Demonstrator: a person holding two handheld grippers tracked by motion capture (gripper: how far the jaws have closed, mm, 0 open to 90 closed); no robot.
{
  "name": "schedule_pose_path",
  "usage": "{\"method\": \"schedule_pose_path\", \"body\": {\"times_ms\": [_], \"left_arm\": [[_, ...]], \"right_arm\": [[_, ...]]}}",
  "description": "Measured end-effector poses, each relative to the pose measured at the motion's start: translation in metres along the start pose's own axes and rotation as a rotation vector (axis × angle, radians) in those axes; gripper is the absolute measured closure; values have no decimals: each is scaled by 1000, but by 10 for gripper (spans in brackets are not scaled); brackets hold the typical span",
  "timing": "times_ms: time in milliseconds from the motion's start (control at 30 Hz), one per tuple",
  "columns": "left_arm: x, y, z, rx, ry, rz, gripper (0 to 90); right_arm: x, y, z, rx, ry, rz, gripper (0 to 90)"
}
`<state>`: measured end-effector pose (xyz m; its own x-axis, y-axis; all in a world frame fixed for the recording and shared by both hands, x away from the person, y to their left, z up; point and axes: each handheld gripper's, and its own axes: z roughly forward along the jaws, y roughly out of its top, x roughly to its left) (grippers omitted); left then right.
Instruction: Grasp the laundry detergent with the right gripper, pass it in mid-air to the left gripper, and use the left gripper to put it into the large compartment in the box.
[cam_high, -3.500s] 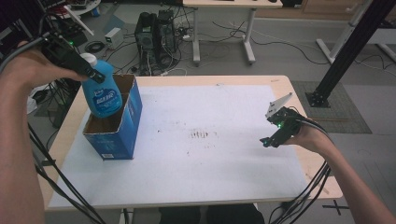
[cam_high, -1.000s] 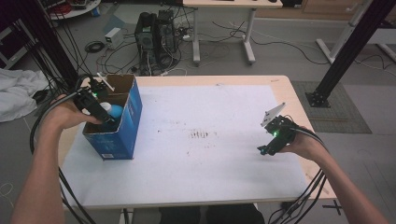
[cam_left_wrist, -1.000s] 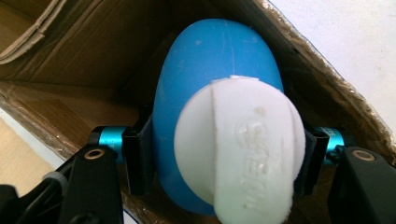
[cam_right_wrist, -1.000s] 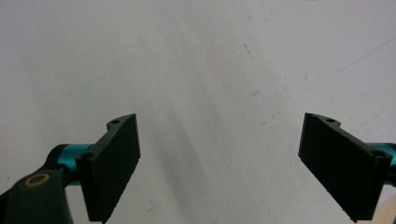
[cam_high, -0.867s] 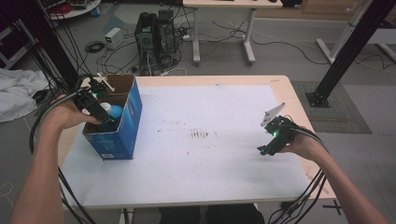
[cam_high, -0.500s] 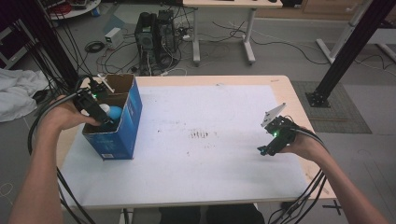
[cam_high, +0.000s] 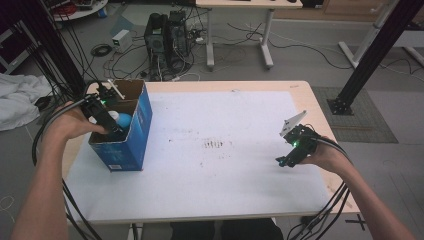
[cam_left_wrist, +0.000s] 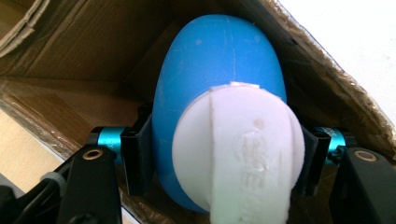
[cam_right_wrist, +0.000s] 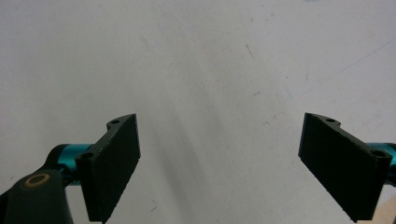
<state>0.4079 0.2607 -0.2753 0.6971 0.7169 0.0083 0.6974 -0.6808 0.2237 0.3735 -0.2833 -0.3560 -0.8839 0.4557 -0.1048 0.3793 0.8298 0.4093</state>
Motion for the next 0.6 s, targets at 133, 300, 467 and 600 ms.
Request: {"method": "schedule_pose_path", "body": {"times_ms": [133,300,467,600], "left_arm": [[1,2,-1,23,7,14,369],[1,4,0,42,5,18,337],[2,5,-2,28,10,10,333],[2,6,-5,25,11,16,320]], "right_arm": [[0,-1,1,-3,1,2,120],[0,-1,1,-14,0,3,120],[0,-1,1,-12,-1,2,120],[0,-1,1,-13,-1,4,119]]}}
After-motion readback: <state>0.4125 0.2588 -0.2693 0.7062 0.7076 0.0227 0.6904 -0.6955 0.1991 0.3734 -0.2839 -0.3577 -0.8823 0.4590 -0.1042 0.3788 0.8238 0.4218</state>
